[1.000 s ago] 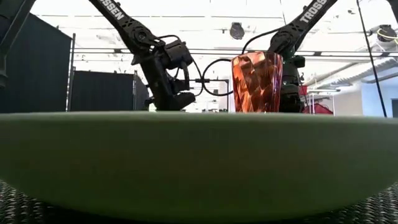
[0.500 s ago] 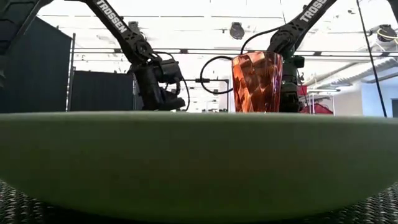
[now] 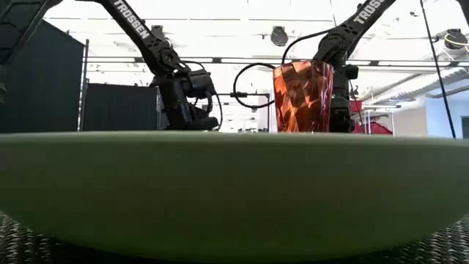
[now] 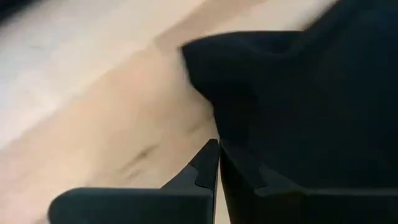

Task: Set table place
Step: Fold the black napkin

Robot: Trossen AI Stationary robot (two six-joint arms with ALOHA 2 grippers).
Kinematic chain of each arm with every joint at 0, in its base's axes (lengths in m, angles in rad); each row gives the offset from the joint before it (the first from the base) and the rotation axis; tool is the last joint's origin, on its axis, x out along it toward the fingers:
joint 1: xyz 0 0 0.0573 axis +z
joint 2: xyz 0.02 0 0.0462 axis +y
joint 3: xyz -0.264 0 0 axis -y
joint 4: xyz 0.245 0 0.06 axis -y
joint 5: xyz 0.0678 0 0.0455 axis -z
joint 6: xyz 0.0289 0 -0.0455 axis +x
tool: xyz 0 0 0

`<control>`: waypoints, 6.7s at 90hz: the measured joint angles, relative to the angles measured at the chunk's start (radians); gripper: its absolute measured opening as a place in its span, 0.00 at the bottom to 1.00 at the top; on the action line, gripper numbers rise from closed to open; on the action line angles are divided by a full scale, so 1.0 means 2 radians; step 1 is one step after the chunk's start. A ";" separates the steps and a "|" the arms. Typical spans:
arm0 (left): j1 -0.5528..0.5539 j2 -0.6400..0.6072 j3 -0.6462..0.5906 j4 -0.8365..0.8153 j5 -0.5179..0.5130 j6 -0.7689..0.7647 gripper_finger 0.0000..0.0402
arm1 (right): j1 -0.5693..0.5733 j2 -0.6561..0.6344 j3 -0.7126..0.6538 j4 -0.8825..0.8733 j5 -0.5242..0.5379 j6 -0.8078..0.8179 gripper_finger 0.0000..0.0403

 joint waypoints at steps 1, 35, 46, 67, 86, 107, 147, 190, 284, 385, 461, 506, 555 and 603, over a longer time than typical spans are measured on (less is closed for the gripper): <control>0.000 0.000 0.000 0.002 0.005 0.000 0.00 | 0.000 0.000 0.000 0.000 0.000 0.000 0.53; 0.021 0.000 0.000 0.047 0.113 -0.015 0.00 | 0.000 0.000 0.000 0.000 0.000 -0.001 0.53; 0.024 0.000 0.000 0.055 0.116 -0.015 0.00 | 0.000 0.000 0.000 0.000 0.000 -0.002 0.53; 0.033 0.000 0.000 0.110 0.112 -0.036 0.00 | 0.000 0.000 0.000 0.000 0.000 -0.002 0.53; 0.043 0.000 0.000 0.128 0.090 -0.040 0.00 | 0.000 0.000 0.000 0.000 0.000 -0.002 0.53; 0.045 0.000 0.000 0.138 0.048 -0.040 0.00 | 0.000 0.000 0.000 -0.004 -0.001 -0.002 0.53; 0.043 -0.015 0.000 0.148 0.044 -0.060 0.00 | 0.000 0.000 0.000 -0.007 -0.002 -0.004 0.53; -0.036 -0.078 0.001 0.037 0.093 0.028 0.00 | 0.000 -0.001 0.003 -0.019 -0.001 -0.002 0.53; -0.130 0.011 0.000 0.040 0.113 0.052 0.00 | -0.163 -0.026 0.090 -0.041 0.068 0.001 0.53; -0.147 0.033 0.006 -0.013 0.126 0.027 0.00 | -0.197 0.015 0.091 -0.034 0.055 -0.025 0.53; -0.145 0.033 0.007 -0.001 0.124 0.044 0.00 | -0.201 -0.171 -0.080 -0.009 0.049 0.096 0.53; -0.144 0.033 0.007 0.001 0.135 0.052 0.00 | -0.207 -0.260 -0.175 0.032 0.082 0.157 0.53; -0.144 0.033 0.008 -0.001 0.138 0.039 0.00 | -0.232 -0.261 -0.179 0.033 0.134 0.154 0.53; -0.144 0.033 0.008 0.001 0.138 0.039 0.00 | -0.244 -0.210 -0.179 0.082 0.131 0.137 0.53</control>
